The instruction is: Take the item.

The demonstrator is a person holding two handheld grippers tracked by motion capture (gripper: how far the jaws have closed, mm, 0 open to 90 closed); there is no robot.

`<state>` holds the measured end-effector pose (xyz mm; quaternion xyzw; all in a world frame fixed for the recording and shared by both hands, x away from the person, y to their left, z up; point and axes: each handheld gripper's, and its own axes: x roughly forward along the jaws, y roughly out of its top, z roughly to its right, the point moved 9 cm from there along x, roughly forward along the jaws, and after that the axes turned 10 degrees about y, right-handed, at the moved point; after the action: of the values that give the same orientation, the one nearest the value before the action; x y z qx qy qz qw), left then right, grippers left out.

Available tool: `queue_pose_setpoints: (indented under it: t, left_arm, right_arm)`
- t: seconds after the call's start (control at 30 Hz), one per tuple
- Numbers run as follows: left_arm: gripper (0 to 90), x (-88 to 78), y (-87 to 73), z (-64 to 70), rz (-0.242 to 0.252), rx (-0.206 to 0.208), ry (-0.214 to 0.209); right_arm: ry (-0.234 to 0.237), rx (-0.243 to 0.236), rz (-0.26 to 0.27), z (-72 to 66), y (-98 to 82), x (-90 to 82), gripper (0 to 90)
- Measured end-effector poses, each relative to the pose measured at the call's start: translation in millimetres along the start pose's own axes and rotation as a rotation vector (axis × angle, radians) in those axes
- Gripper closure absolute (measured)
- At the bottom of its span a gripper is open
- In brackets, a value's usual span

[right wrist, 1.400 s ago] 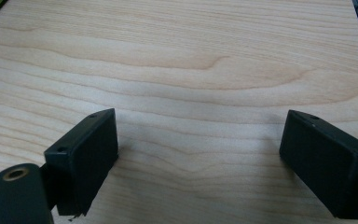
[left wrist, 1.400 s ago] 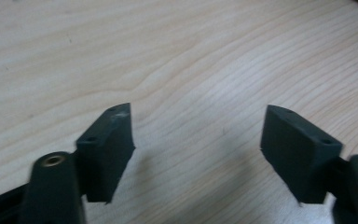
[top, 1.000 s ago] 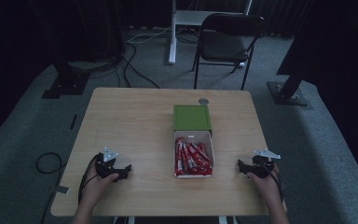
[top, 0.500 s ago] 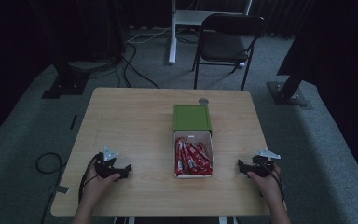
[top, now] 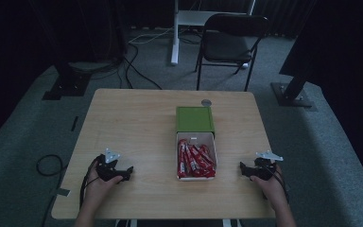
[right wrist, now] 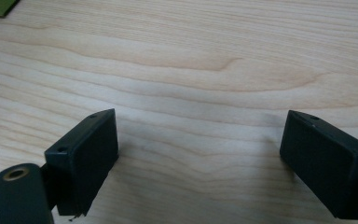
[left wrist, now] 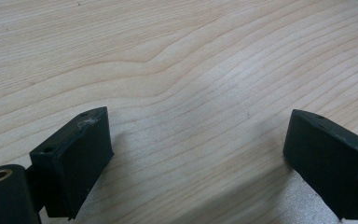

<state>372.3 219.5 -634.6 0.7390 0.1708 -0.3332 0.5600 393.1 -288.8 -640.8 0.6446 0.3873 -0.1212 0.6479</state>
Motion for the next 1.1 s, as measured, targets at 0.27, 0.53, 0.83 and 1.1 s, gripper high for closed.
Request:
queue_pose_setpoints:
  t: [0.27,0.53,0.83,1.1]
  left_arm:
    - [8.7,0.3,0.3,-0.1,0.000,0.000,0.001]
    - [8.6,0.3,0.2,0.0,-0.001,0.000,0.001]
    - [8.6,0.4,0.3,0.1,0.000,-0.001,0.001]
    - [8.6,0.4,0.3,0.1,0.001,-0.001,0.001]
  right_arm:
    - [-0.016,0.029,0.026,-6.2,7.7,-5.9,10.7]
    - [0.000,0.025,0.060,-19.6,24.9,-21.1,13.2]
    - [0.015,0.014,0.093,-35.9,48.2,-38.0,13.5]
    - [0.039,-0.014,0.119,-50.5,64.9,-49.0,14.4]
